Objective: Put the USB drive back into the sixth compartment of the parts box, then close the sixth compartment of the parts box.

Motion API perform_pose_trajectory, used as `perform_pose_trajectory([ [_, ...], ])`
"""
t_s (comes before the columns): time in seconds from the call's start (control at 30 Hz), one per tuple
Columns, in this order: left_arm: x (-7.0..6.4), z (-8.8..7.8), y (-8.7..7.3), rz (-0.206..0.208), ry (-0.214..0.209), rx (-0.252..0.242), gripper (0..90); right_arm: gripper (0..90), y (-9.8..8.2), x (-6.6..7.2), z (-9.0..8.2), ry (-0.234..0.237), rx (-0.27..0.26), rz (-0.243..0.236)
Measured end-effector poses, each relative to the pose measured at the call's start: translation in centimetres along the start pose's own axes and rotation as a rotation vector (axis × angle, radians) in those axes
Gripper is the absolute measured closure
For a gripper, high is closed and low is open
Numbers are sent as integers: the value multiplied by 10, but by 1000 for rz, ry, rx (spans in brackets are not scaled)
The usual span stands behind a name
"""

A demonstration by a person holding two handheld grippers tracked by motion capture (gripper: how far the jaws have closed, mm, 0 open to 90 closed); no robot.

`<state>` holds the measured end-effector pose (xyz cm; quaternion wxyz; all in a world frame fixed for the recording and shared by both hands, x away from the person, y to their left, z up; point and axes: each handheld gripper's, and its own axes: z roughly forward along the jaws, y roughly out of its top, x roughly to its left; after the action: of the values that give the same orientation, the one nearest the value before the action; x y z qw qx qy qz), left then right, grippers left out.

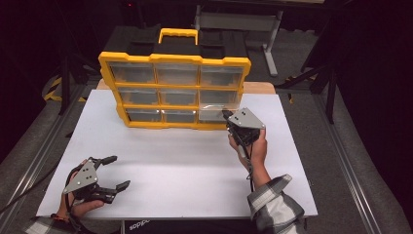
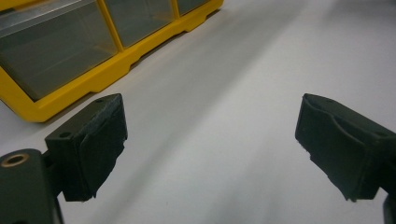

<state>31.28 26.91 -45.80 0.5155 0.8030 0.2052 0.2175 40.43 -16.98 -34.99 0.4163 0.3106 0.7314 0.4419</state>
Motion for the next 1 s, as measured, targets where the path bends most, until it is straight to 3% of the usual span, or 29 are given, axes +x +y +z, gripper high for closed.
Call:
perform_pose_trajectory([
  [1.0, 0, 2, 1, 6, -10, -1, 101, 900, 5, -6, 14, -10, 20, -2],
])
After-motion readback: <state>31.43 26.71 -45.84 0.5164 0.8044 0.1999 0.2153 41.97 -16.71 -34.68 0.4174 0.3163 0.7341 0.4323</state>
